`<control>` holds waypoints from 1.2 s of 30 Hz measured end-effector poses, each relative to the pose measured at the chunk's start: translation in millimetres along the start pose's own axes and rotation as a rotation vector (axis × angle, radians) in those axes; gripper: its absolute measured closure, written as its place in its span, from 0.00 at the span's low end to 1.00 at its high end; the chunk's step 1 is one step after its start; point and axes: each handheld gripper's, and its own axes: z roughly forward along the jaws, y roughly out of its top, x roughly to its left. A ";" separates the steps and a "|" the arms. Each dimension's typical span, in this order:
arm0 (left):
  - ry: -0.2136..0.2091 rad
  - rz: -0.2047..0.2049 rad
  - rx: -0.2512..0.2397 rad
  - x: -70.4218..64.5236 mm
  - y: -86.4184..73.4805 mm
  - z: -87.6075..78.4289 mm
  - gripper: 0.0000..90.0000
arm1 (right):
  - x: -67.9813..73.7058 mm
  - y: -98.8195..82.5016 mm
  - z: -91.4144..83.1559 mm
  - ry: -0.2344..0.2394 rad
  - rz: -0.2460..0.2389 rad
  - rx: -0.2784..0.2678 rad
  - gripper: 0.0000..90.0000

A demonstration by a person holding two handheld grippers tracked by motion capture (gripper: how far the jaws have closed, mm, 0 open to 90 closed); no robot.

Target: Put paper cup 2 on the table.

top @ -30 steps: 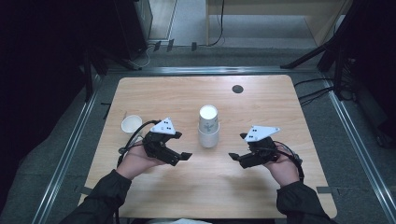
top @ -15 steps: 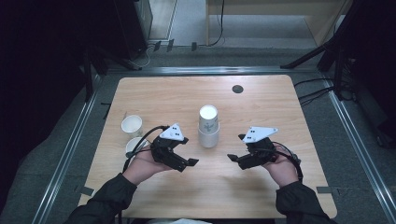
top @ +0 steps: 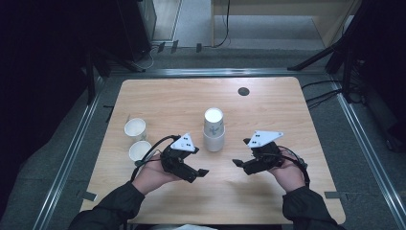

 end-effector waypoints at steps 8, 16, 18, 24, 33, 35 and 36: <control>0.015 0.020 0.004 -3.6 -0.4 3.7 0.18 | 1.5 0.4 1.6 0.004 -0.008 0.006 0.22; 0.002 0.018 0.013 -4.9 -1.5 7.3 0.18 | 3.2 1.0 3.5 0.012 -0.016 0.011 0.22; -0.003 0.021 0.019 -5.0 -1.9 8.2 0.18 | 3.7 1.2 4.2 0.015 -0.020 0.012 0.22; -0.010 0.025 0.036 -5.6 -3.0 11.0 0.18 | 5.1 1.7 5.0 0.020 -0.024 0.014 0.22; 0.004 0.042 0.060 -7.5 -4.3 14.7 0.18 | 5.2 1.7 5.0 0.022 -0.024 0.012 0.22; 0.004 0.045 0.065 -6.9 -4.5 15.0 0.18 | 5.4 1.8 5.0 0.023 -0.026 0.013 0.22; 0.009 0.047 0.066 -6.9 -4.7 15.2 0.18 | 5.5 1.7 5.0 0.025 -0.025 0.014 0.22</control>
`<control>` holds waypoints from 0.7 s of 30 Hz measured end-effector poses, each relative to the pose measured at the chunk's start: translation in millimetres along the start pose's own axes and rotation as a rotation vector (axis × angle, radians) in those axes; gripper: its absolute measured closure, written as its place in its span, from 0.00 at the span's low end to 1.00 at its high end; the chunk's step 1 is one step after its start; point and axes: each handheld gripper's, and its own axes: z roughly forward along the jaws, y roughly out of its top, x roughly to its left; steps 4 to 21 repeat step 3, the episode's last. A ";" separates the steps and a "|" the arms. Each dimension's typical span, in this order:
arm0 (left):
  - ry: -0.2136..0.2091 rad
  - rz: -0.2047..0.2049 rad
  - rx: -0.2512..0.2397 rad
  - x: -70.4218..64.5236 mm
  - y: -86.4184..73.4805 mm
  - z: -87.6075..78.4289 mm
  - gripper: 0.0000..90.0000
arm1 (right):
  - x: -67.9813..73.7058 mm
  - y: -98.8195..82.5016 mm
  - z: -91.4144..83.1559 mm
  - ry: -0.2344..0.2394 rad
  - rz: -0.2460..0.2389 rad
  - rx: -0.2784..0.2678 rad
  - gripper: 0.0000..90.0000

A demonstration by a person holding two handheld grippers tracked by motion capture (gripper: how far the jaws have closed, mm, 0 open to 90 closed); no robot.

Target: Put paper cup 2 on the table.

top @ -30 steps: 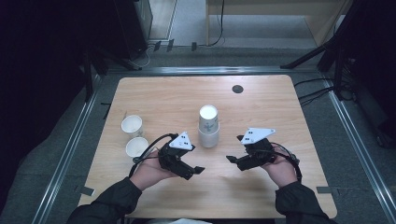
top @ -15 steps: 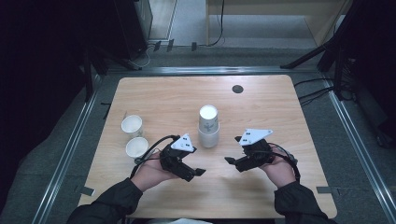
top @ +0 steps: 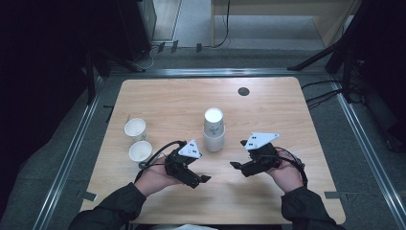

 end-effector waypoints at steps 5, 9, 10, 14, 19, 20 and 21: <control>0.020 -0.009 0.006 -0.5 -0.1 2.5 0.18 | 0.0 -0.1 0.3 0.002 -0.002 0.003 0.22; 0.020 -0.009 0.006 -0.5 -0.1 2.5 0.18 | 0.0 -0.1 0.3 0.002 -0.002 0.003 0.22; 0.020 -0.009 0.006 -0.5 -0.1 2.5 0.18 | 0.0 -0.1 0.3 0.002 -0.002 0.003 0.22; 0.020 -0.009 0.006 -0.5 -0.1 2.5 0.18 | 0.0 -0.1 0.3 0.002 -0.002 0.003 0.22; 0.020 -0.009 0.006 -0.5 -0.1 2.5 0.18 | 0.0 -0.1 0.3 0.002 -0.002 0.003 0.22; 0.020 -0.009 0.006 -0.5 -0.1 2.5 0.18 | 0.0 -0.1 0.3 0.002 -0.002 0.003 0.22; 0.020 -0.009 0.006 -0.5 -0.1 2.5 0.18 | 0.0 -0.1 0.3 0.002 -0.002 0.003 0.22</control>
